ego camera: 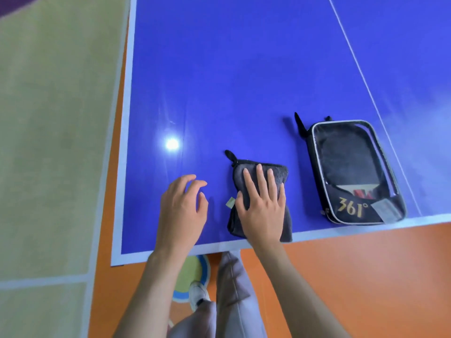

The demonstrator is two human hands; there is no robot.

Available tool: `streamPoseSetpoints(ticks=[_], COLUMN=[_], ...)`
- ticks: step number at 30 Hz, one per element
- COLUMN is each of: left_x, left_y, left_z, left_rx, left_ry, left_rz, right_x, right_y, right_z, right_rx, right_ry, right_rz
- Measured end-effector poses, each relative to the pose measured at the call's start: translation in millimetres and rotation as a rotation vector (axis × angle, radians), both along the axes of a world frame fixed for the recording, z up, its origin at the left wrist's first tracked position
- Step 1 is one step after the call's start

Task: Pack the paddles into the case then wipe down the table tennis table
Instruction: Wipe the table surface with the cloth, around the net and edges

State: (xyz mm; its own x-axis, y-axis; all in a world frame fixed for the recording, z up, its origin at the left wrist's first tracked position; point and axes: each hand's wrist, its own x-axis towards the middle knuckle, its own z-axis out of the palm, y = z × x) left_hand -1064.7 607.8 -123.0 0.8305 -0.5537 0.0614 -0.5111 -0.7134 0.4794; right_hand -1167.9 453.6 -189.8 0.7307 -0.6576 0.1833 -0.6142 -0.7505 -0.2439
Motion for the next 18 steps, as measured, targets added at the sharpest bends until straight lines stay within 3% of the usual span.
streamPoseSetpoints(ticks=[9, 18], left_x=[5.7, 65.8], left_y=[-16.7, -67.5], left_z=[3.2, 5.7], left_rx=[-0.013, -0.058], left_ry=[0.036, 0.064], left_rz=[-0.011, 0.047], right_x=[-28.5, 71.7], right_y=[-2.0, -101.2], right_z=[3.0, 4.3], right_rx=[0.016, 0.006], right_ry=[0.044, 0.111], right_rz=[-0.014, -0.019])
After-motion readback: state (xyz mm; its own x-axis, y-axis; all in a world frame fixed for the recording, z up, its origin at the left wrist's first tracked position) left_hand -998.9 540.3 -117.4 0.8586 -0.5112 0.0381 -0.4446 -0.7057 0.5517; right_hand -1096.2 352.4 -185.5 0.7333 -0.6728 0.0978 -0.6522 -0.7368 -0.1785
